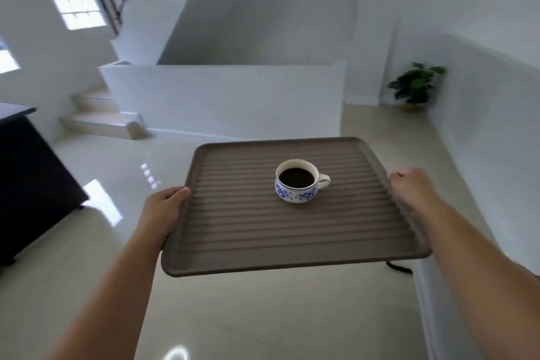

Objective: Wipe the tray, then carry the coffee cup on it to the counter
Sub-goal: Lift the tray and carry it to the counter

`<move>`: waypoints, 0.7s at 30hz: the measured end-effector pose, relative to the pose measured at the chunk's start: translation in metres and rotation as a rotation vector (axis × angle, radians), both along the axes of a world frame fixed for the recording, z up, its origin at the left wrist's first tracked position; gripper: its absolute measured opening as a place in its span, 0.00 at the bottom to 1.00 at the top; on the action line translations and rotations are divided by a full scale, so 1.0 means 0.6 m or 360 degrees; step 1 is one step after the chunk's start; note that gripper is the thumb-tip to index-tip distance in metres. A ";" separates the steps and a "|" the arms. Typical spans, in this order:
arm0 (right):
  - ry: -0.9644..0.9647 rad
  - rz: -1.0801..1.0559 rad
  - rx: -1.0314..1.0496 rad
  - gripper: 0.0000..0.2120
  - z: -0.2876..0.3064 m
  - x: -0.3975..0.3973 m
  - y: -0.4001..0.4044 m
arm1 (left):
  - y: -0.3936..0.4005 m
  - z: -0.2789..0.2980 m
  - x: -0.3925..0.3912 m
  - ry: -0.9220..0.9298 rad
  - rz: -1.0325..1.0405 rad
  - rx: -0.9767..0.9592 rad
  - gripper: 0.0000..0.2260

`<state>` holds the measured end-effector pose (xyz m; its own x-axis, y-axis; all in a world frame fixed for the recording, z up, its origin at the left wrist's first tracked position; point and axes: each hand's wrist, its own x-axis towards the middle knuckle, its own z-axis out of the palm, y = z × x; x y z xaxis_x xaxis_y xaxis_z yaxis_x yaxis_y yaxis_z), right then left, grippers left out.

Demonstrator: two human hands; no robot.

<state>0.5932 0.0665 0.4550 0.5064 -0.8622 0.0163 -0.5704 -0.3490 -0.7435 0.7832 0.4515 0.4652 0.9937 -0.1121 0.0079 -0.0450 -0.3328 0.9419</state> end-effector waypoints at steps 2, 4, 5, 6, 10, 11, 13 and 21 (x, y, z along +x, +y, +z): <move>-0.0031 0.0147 -0.0013 0.15 0.006 0.081 0.025 | 0.049 0.005 0.033 0.0033 0.0134 -0.0012 0.07; -0.0067 0.0289 -0.0020 0.15 0.011 0.163 0.050 | 0.094 0.009 0.061 0.0043 0.0246 -0.0019 0.07; -0.0079 0.0359 -0.0026 0.15 0.012 0.203 0.064 | 0.115 0.010 0.071 0.0046 0.0298 -0.0018 0.06; -0.0074 0.0437 -0.0034 0.15 0.012 0.244 0.077 | 0.134 0.010 0.080 0.0047 0.0364 -0.0034 0.05; -0.0071 0.0723 -0.0026 0.18 0.009 0.406 0.127 | 0.195 0.007 0.119 0.0050 0.0647 -0.0104 0.04; -0.0071 0.0790 -0.0020 0.18 0.008 0.446 0.140 | 0.207 0.006 0.131 0.0054 0.0722 -0.0116 0.04; -0.0080 0.0912 0.0009 0.18 0.004 0.525 0.163 | 0.227 0.004 0.156 0.0051 0.0853 -0.0137 0.04; -0.0017 0.1454 0.0013 0.17 0.016 0.840 0.270 | 0.286 -0.003 0.257 0.0022 0.1387 -0.0179 0.09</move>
<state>1.0973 0.2282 0.4647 0.9918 -0.1262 0.0204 -0.0680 -0.6561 -0.7516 0.9376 0.6232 0.4632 0.7251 0.6875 -0.0392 0.1933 -0.1486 0.9698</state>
